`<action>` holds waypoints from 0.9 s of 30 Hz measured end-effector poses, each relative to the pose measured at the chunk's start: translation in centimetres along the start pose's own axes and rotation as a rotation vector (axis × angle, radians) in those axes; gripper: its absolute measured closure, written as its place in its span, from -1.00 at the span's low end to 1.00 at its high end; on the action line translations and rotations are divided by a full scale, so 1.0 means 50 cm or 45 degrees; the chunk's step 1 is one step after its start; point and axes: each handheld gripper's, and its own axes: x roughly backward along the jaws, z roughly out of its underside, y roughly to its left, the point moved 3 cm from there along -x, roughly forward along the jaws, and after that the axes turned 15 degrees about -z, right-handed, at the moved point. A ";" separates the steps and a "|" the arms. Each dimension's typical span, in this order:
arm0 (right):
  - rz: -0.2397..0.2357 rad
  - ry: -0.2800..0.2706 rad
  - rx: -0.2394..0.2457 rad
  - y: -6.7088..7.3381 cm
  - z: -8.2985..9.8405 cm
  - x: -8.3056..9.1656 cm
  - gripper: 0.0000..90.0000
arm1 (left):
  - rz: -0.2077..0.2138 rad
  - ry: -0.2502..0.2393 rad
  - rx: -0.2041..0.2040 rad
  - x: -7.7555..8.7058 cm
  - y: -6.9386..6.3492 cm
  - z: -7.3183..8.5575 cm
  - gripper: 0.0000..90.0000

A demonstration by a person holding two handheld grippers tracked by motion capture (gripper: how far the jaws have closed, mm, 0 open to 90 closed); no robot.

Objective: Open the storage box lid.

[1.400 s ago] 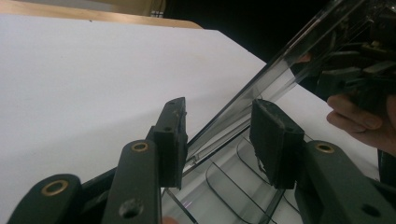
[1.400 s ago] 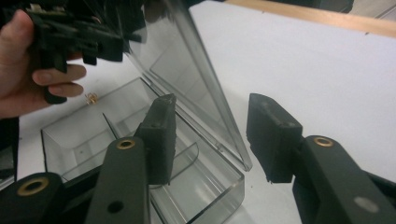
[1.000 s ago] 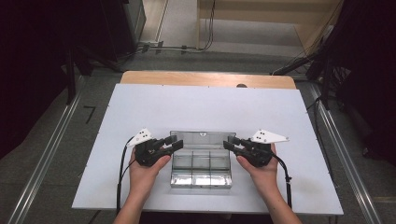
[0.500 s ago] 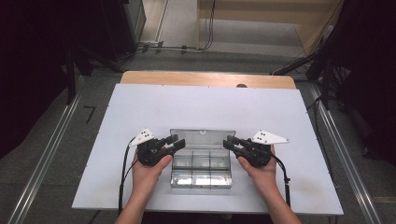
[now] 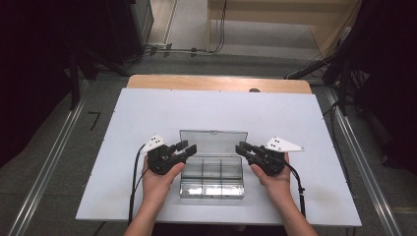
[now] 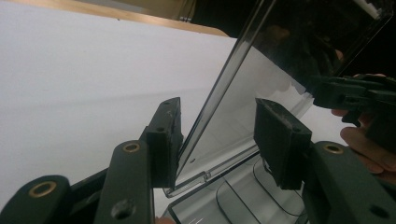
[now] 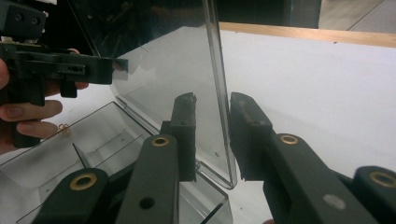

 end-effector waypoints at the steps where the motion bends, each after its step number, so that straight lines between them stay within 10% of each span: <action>1: 0.006 -0.002 -0.003 -0.001 0.000 -0.001 0.58 | -0.002 0.001 0.003 0.000 0.000 0.000 0.17; 27: 0.051 -0.013 -0.182 -0.022 0.008 -0.012 0.68 | -0.100 0.019 0.035 -0.017 0.004 -0.001 0.35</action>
